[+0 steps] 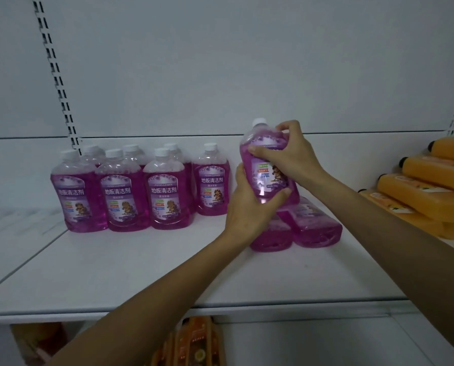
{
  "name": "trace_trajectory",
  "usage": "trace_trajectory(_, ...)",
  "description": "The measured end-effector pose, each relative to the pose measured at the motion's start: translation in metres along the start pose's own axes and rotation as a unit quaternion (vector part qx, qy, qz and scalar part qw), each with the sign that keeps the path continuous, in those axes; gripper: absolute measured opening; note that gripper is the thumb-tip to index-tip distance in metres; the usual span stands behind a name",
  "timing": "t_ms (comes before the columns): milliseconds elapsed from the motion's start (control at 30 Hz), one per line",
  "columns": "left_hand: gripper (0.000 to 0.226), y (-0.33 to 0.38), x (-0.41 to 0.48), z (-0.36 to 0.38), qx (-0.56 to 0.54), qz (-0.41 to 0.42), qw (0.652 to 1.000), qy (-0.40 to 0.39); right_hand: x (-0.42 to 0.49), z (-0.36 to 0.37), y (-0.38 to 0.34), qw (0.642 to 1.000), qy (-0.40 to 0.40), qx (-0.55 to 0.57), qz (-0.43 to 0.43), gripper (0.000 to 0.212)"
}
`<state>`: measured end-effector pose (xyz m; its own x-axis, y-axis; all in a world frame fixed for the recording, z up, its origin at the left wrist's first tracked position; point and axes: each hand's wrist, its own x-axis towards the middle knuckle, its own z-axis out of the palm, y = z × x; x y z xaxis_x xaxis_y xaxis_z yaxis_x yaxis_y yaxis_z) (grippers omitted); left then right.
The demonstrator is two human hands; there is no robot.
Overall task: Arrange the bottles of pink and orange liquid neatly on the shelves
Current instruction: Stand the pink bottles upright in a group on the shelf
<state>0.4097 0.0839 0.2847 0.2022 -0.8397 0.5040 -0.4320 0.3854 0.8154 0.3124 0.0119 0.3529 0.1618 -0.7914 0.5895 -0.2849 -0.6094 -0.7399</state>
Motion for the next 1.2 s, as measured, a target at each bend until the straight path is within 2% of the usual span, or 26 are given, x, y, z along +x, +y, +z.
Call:
trace_trajectory(133,0.092,-0.012,-0.007,-0.037,0.03,0.034,0.999,0.002,-0.004,0.014,-0.023,0.995,-0.096,0.008,-0.038,0.094)
trace_trajectory(267,0.091,-0.038,-0.029,-0.074,0.074,0.027,0.997,-0.014,-0.013,0.036,-0.028,0.976,-0.209,-0.031,-0.05,0.093)
trace_trajectory(367,0.099,-0.054,-0.044,-0.091,0.11,0.002,0.994,-0.023,-0.024,0.055,-0.024,0.966,-0.248,-0.031,-0.059,0.092)
trace_trajectory(600,0.089,-0.067,-0.047,-0.096,0.127,-0.061,0.989,-0.036,-0.036,0.069,-0.023,0.961,-0.234,-0.075,-0.129,0.091)
trace_trajectory(633,0.089,-0.07,-0.047,-0.095,0.174,-0.065,0.982,-0.03,-0.037,0.07,-0.022,0.959,-0.232,-0.082,-0.139,0.091)
trace_trajectory(700,0.086,-0.073,-0.048,-0.094,0.319,-0.065,0.945,-0.024,-0.038,0.072,-0.018,0.957,-0.228,-0.092,-0.153,0.091)
trace_trajectory(767,0.075,-0.072,-0.05,-0.091,0.393,-0.086,0.915,-0.038,-0.036,0.075,-0.013,0.96,-0.204,-0.113,-0.155,0.092)
trace_trajectory(1067,0.044,-0.067,-0.051,-0.088,0.506,-0.102,0.851,-0.095,-0.017,0.092,-0.003,0.956,-0.179,-0.174,-0.153,0.094)
trace_trajectory(1133,0.043,-0.067,-0.051,-0.087,0.511,-0.098,0.848,-0.1,-0.013,0.092,0.0,0.955,-0.174,-0.186,-0.154,0.093)
trace_trajectory(1200,0.043,-0.067,-0.051,-0.088,0.51,-0.097,0.848,-0.104,-0.009,0.092,0.001,0.944,-0.153,-0.243,-0.163,0.092)
